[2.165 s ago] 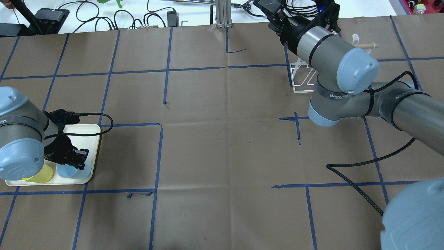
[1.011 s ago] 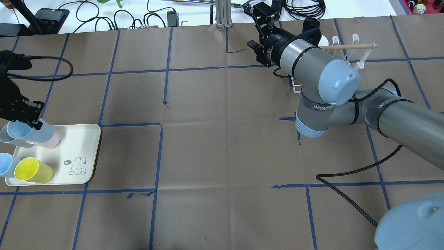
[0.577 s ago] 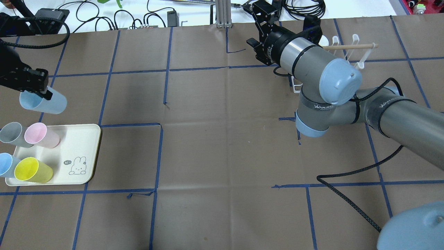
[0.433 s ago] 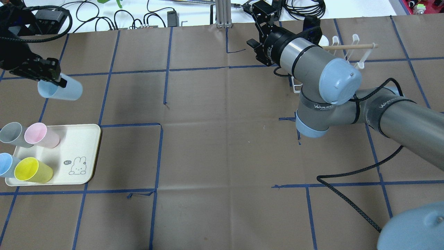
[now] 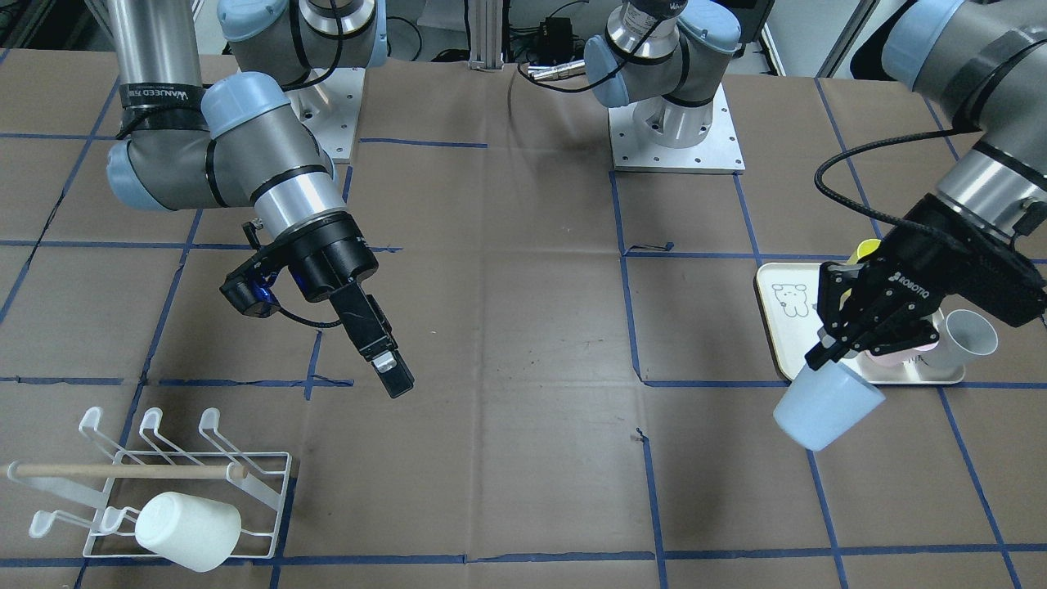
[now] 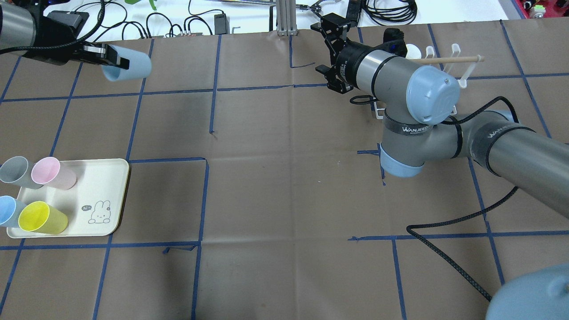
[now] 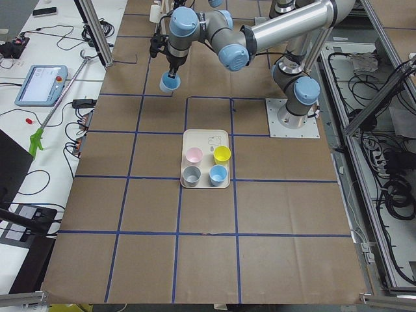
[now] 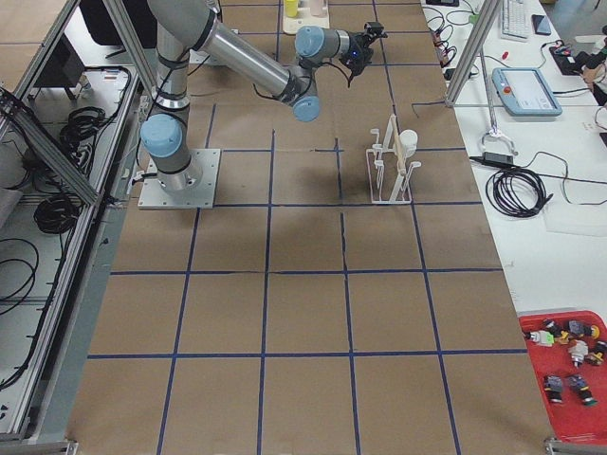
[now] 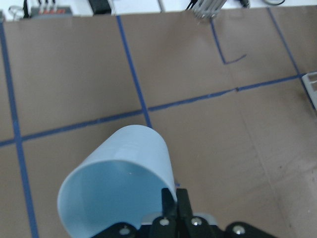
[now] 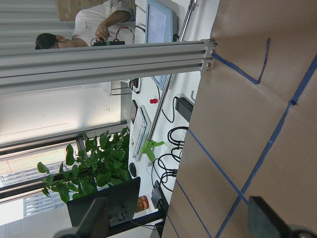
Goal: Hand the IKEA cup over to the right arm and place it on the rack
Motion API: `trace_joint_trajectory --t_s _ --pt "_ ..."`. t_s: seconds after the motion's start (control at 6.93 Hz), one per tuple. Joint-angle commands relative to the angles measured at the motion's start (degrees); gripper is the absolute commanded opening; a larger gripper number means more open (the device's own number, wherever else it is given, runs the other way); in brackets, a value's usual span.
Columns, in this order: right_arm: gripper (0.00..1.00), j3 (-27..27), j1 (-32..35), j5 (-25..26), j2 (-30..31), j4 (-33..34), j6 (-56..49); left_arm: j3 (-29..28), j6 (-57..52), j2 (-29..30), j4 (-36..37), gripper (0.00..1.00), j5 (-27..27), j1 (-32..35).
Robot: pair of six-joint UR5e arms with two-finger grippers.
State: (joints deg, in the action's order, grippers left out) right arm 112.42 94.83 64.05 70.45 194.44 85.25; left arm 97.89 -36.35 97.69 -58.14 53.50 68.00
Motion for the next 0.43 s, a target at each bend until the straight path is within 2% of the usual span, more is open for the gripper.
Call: trace_joint_trajectory --t_s 0.0,0.29 --pt "1.0 -0.3 0.0 -0.2 0.0 -0.6 0.1 6.0 -1.5 1.5 17.7 0.0 -11.4 1.1" --pt "1.0 -0.5 0.0 0.3 0.1 0.1 0.4 11.5 -0.9 7.1 38.6 0.0 -20.1 3.3"
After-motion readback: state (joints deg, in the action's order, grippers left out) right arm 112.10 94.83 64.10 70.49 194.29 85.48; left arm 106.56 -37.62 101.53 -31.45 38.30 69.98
